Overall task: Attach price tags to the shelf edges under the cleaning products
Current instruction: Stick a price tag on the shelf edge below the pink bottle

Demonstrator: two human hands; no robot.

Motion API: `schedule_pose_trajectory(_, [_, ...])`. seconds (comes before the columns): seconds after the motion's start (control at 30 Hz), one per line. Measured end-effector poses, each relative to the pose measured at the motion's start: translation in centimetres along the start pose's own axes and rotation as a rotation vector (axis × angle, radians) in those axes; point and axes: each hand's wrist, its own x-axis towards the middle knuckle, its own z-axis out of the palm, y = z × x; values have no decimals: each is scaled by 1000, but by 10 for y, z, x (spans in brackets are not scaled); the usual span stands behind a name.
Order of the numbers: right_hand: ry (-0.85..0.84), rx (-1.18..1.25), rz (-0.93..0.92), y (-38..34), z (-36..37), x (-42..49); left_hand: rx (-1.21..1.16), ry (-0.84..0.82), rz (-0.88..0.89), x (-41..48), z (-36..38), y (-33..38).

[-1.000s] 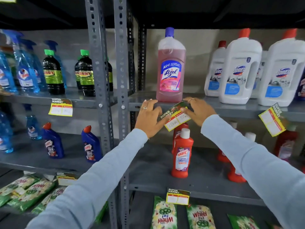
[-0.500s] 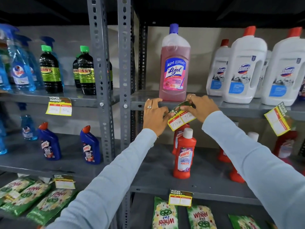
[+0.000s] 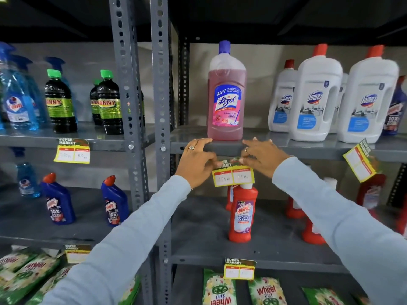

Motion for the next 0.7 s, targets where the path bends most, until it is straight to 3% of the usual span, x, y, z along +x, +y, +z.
schedule_pose_trajectory(0.1, [21, -172, -3, -1, 14, -3, 38, -29, 11, 1, -3, -1])
schedule_pose_trajectory(0.23, [101, -208, 77, -7, 26, -4, 86, -1, -27, 4, -1, 2])
schedule_pose_trajectory(0.47, [245, 102, 225, -8, 8, 5, -185, 19, -158, 25, -23, 0])
schedule_pose_trajectory(0.7, [256, 167, 265, -7, 3, 10, -346, 25, -265, 32, -30, 4])
